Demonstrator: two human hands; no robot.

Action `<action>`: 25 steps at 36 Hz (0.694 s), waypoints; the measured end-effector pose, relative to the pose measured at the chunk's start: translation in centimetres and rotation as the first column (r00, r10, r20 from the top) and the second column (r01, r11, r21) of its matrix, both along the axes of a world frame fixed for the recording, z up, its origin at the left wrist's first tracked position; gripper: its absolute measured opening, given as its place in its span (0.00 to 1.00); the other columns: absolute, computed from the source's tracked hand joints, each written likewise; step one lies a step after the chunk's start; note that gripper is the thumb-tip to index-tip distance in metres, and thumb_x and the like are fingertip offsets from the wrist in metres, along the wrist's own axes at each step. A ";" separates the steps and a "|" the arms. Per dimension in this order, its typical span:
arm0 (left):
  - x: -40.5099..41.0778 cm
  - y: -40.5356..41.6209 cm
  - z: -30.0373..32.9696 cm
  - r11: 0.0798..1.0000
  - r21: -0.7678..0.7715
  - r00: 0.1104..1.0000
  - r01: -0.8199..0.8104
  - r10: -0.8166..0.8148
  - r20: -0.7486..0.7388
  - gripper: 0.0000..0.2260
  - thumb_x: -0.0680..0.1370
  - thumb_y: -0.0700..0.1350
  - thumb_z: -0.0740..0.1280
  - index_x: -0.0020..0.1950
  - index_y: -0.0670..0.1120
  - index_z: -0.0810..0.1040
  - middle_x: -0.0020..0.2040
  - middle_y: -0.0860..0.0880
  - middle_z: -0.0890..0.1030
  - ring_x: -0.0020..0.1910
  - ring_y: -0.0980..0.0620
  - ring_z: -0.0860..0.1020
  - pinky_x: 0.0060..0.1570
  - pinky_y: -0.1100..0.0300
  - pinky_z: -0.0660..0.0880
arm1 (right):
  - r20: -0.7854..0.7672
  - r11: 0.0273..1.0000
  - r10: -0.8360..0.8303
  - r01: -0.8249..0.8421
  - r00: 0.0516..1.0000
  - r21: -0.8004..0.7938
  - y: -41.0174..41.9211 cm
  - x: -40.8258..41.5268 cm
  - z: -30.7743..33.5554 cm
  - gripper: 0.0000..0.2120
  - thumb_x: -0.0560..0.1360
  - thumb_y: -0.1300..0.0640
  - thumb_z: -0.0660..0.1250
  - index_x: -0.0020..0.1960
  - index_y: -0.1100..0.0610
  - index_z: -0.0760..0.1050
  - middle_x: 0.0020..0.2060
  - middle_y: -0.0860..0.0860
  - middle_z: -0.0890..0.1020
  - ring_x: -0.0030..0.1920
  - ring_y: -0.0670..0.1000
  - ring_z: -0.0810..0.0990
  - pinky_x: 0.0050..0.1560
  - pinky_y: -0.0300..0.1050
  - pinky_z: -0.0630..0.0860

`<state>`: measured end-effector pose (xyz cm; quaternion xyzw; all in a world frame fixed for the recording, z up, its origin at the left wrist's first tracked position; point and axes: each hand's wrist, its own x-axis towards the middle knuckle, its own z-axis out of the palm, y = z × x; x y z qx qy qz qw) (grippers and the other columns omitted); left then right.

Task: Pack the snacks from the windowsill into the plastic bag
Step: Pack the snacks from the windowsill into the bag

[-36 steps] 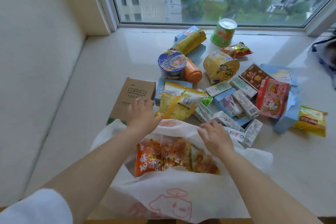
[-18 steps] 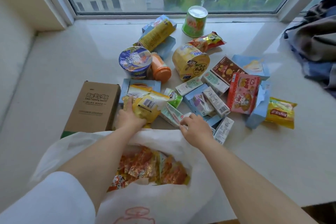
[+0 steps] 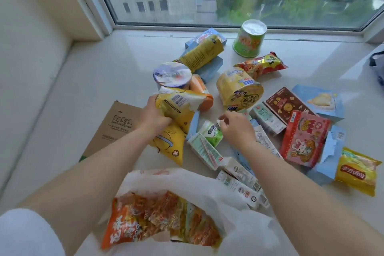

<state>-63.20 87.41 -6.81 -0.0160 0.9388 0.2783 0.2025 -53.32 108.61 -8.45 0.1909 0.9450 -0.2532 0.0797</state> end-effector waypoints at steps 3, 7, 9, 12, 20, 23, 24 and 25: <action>-2.9 0.5 2.6 1.000 -0.019 0.999 -0.008 0.007 -0.037 0.35 0.68 0.51 0.73 0.71 0.56 0.60 0.58 0.43 0.77 0.57 0.40 0.75 0.57 0.49 0.75 | -0.040 0.999 0.031 -0.029 0.999 0.031 1.1 -4.2 0.7 0.14 0.78 0.56 0.58 0.60 0.56 0.75 0.55 0.55 0.79 0.57 0.55 0.75 0.53 0.49 0.74; -7.8 1.0 5.3 0.984 -0.178 0.975 -0.009 -0.031 -0.220 0.34 0.69 0.52 0.71 0.72 0.58 0.58 0.51 0.45 0.77 0.53 0.39 0.77 0.47 0.52 0.73 | -0.068 0.990 0.096 -0.089 0.993 0.109 1.8 -10.2 1.5 0.14 0.77 0.56 0.59 0.61 0.56 0.74 0.54 0.56 0.79 0.56 0.57 0.74 0.50 0.47 0.71; -10.1 1.3 5.6 0.961 -0.277 0.960 0.017 -0.093 -0.263 0.34 0.70 0.50 0.69 0.72 0.57 0.57 0.46 0.46 0.75 0.46 0.41 0.76 0.39 0.55 0.70 | -0.066 0.974 0.147 -0.132 0.987 0.187 2.1 -13.1 1.6 0.15 0.77 0.56 0.59 0.62 0.56 0.73 0.56 0.56 0.77 0.58 0.57 0.72 0.53 0.49 0.70; -12.9 2.1 4.4 0.929 -0.369 0.960 0.031 -0.130 -0.246 0.33 0.71 0.47 0.67 0.73 0.56 0.56 0.45 0.46 0.75 0.43 0.42 0.75 0.35 0.56 0.67 | -0.019 0.929 0.212 -0.196 0.977 0.314 2.6 -17.1 1.2 0.17 0.76 0.55 0.60 0.64 0.56 0.69 0.60 0.56 0.73 0.63 0.57 0.68 0.58 0.51 0.69; -17.8 4.7 1.2 0.918 -0.390 0.992 0.078 -0.110 -0.060 0.38 0.69 0.59 0.70 0.74 0.61 0.52 0.63 0.43 0.66 0.59 0.39 0.73 0.49 0.50 0.70 | 0.113 0.778 0.354 -0.359 0.929 0.516 3.1 -25.3 -1.3 0.23 0.74 0.58 0.61 0.69 0.56 0.64 0.67 0.56 0.68 0.68 0.57 0.64 0.62 0.51 0.68; -17.3 6.1 -0.4 0.888 -0.449 0.993 0.103 -0.115 0.002 0.44 0.66 0.64 0.71 0.74 0.61 0.50 0.65 0.41 0.64 0.64 0.38 0.67 0.60 0.41 0.66 | 0.206 0.744 0.371 -0.423 0.905 0.517 3.6 -27.6 -2.7 0.33 0.75 0.58 0.63 0.76 0.55 0.52 0.75 0.56 0.56 0.75 0.57 0.54 0.72 0.52 0.59; -17.2 6.5 -0.8 0.878 -0.468 0.993 0.100 -0.118 -0.010 0.44 0.66 0.64 0.71 0.75 0.61 0.49 0.66 0.40 0.63 0.65 0.38 0.66 0.61 0.40 0.65 | 0.234 0.739 0.369 -0.437 0.899 0.512 3.8 -28.1 -3.1 0.34 0.76 0.58 0.62 0.77 0.55 0.49 0.77 0.55 0.52 0.76 0.56 0.51 0.73 0.53 0.57; -17.1 6.7 -1.0 0.873 -0.479 0.993 0.092 -0.118 -0.023 0.44 0.66 0.63 0.71 0.75 0.60 0.48 0.66 0.40 0.63 0.65 0.38 0.65 0.61 0.39 0.64 | 0.265 0.734 0.363 -0.450 0.893 0.509 4.1 -28.6 -3.5 0.34 0.77 0.58 0.61 0.77 0.54 0.46 0.77 0.54 0.49 0.77 0.55 0.49 0.73 0.53 0.57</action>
